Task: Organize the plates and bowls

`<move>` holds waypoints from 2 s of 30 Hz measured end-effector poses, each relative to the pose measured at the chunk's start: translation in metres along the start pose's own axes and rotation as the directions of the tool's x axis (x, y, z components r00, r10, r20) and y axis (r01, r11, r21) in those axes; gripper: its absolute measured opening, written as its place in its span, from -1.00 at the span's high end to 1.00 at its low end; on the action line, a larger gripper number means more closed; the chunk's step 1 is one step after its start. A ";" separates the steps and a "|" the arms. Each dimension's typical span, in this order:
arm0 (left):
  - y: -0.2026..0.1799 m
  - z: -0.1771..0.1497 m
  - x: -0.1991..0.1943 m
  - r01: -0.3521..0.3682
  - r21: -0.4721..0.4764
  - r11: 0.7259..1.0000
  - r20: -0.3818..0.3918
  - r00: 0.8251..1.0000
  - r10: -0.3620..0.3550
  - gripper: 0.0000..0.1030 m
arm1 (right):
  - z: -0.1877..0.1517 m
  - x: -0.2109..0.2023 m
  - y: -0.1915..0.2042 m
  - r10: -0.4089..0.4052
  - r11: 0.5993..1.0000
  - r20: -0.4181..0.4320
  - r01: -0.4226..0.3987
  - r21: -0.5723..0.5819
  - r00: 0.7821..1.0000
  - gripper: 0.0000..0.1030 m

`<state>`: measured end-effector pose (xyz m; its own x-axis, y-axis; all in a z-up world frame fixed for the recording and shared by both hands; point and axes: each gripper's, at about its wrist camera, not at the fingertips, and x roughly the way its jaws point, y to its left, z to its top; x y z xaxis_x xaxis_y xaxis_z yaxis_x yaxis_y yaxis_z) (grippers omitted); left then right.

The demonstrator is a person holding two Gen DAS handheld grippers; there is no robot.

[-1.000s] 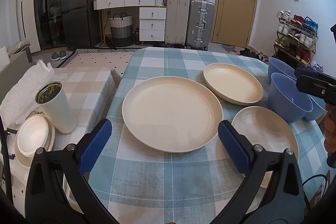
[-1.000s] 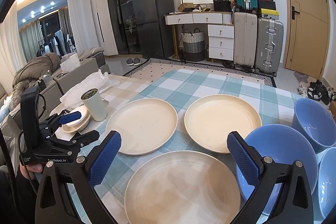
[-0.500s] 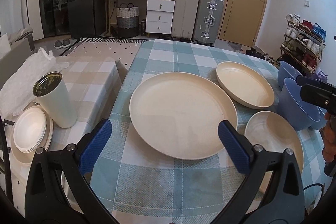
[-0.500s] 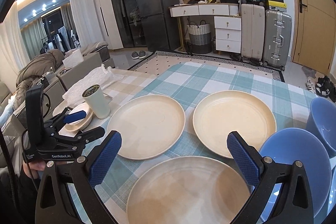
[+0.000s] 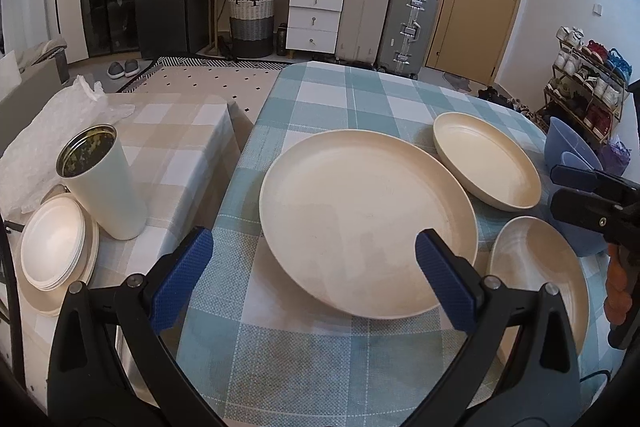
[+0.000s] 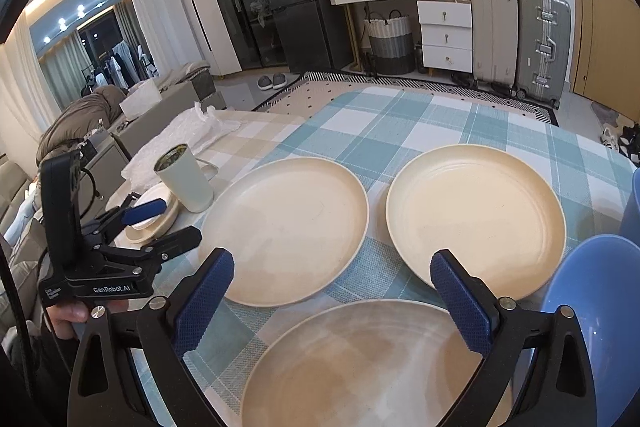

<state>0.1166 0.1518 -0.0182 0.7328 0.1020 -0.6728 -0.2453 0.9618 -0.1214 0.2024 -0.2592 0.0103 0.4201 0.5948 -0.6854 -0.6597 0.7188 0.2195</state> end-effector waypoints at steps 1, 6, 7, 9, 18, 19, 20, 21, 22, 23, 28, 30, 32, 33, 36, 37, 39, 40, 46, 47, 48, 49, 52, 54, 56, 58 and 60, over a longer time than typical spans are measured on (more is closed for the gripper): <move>0.001 0.000 0.002 0.004 -0.007 1.000 -0.005 1.000 -0.004 -0.95 | 0.000 0.004 0.000 0.002 1.000 -0.006 -0.002 0.001 1.000 -0.90; 0.005 0.001 0.012 -0.012 -0.011 1.000 -0.022 1.000 0.012 -0.95 | 0.001 0.017 -0.003 0.011 1.000 -0.027 -0.011 0.011 1.000 -0.87; 0.006 0.001 0.015 -0.014 -0.013 1.000 -0.028 0.999 0.014 -0.95 | 0.001 0.020 -0.003 0.011 1.000 -0.034 -0.011 0.010 0.999 -0.84; 0.006 0.001 0.017 -0.017 -0.014 1.000 -0.038 0.999 0.017 -0.95 | 0.002 0.024 -0.002 0.012 1.000 -0.043 -0.012 0.007 0.999 -0.80; 0.011 0.004 0.035 -0.041 -0.021 0.999 -0.071 0.997 0.040 -0.95 | 0.002 0.050 -0.003 0.035 0.999 -0.096 -0.035 0.005 0.995 -0.65; 0.011 0.004 0.036 -0.041 -0.023 0.999 -0.074 0.997 0.039 -0.95 | 0.002 0.052 -0.003 0.039 0.999 -0.098 -0.039 0.006 0.994 -0.64; 0.012 0.005 0.037 -0.038 -0.026 0.999 -0.078 0.996 0.036 -0.95 | 0.002 0.053 -0.003 0.044 0.999 -0.100 -0.043 0.007 0.994 -0.64; 0.013 0.005 0.039 -0.039 -0.026 0.999 -0.082 0.996 0.037 -0.95 | 0.003 0.055 -0.003 0.047 0.999 -0.103 -0.046 0.008 0.994 -0.64; 0.013 0.006 0.041 -0.045 -0.024 0.999 -0.086 0.995 0.042 -0.95 | 0.003 0.056 -0.003 0.051 0.999 -0.108 -0.051 0.007 0.993 -0.61; 0.013 0.007 0.042 -0.051 -0.023 0.998 -0.088 0.995 0.048 -0.95 | 0.004 0.058 -0.003 0.055 0.998 -0.113 -0.055 0.006 0.992 -0.59; 0.016 0.009 0.052 -0.049 -0.035 0.998 -0.106 0.993 0.045 -0.93 | 0.005 0.068 -0.002 0.072 0.997 -0.141 -0.072 0.008 0.987 -0.41; 0.016 0.010 0.054 -0.057 -0.031 0.998 -0.107 0.993 0.053 -0.92 | 0.005 0.072 -0.002 0.072 0.997 -0.149 -0.072 0.008 0.986 -0.38; 0.016 0.011 0.059 -0.060 -0.034 0.998 -0.113 0.992 0.056 -0.92 | 0.006 0.078 -0.003 0.075 0.997 -0.160 -0.073 0.013 0.984 -0.36; 0.017 0.011 0.060 -0.058 -0.036 0.998 -0.117 0.992 0.053 -0.91 | 0.006 0.080 -0.004 0.075 0.997 -0.164 -0.073 0.017 0.984 -0.36; 0.018 0.012 0.066 -0.059 -0.034 0.998 -0.125 0.991 0.054 -0.87 | 0.007 0.086 -0.004 0.064 0.998 -0.175 -0.063 0.012 0.983 -0.28; 0.018 0.012 0.067 -0.061 -0.035 0.998 -0.127 0.990 0.056 -0.86 | 0.008 0.089 -0.005 0.062 0.998 -0.179 -0.061 0.014 0.982 -0.25; 0.020 0.012 0.069 -0.060 -0.042 0.997 -0.133 0.990 0.054 -0.82 | 0.008 0.090 -0.004 0.060 0.998 -0.185 -0.058 0.016 0.981 -0.24; 0.020 0.012 0.071 -0.058 -0.044 0.997 -0.138 0.989 0.051 -0.80 | 0.008 0.092 -0.004 0.053 0.999 -0.187 -0.052 0.014 0.981 -0.23; 0.019 0.013 0.075 -0.054 -0.039 0.998 -0.149 0.988 0.048 -0.60 | 0.009 0.096 -0.006 0.025 1.000 -0.188 -0.025 0.003 0.982 -0.04; 0.019 0.013 0.077 -0.056 -0.034 0.998 -0.153 0.987 0.050 -0.55 | 0.009 0.096 -0.007 0.021 1.000 -0.188 -0.021 0.002 0.982 -0.01; 0.018 0.013 0.078 -0.061 -0.030 0.998 -0.157 0.986 0.056 -0.44 | 0.009 0.096 -0.008 0.014 1.000 -0.188 -0.015 0.001 0.982 0.06; 0.018 0.013 0.079 -0.067 -0.030 0.997 -0.161 0.985 0.061 -0.37 | 0.010 0.097 -0.009 0.008 1.000 -0.188 -0.008 0.002 0.982 0.12; 0.018 0.012 0.081 -0.060 -0.041 0.997 -0.179 0.983 0.052 -0.11 | 0.010 0.098 -0.010 -0.014 1.000 -0.192 0.013 -0.006 0.981 0.27; 0.017 0.012 0.082 -0.055 -0.038 0.998 -0.185 0.982 0.047 0.03 | 0.010 0.099 -0.010 -0.032 0.999 -0.195 0.030 -0.015 0.980 0.34; 0.017 0.011 0.083 -0.059 -0.037 0.998 -0.187 0.981 0.051 0.21 | 0.009 0.100 -0.010 -0.049 0.999 -0.198 0.045 -0.024 0.979 0.41; 0.017 0.010 0.084 -0.061 -0.041 0.997 -0.192 0.980 0.052 0.38 | 0.008 0.102 -0.010 -0.063 0.998 -0.202 0.058 -0.029 0.977 0.50; 0.016 0.009 0.084 -0.082 -0.029 0.996 -0.187 0.979 0.075 0.48 | 0.007 0.103 -0.009 -0.074 0.997 -0.201 0.068 -0.038 0.977 0.55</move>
<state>0.1801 0.1782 -0.0699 0.5806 0.1244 -0.8046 -0.3224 0.9426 -0.0869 0.2564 -0.2020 -0.0574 0.3345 0.4554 -0.8251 -0.6525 0.7436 0.1458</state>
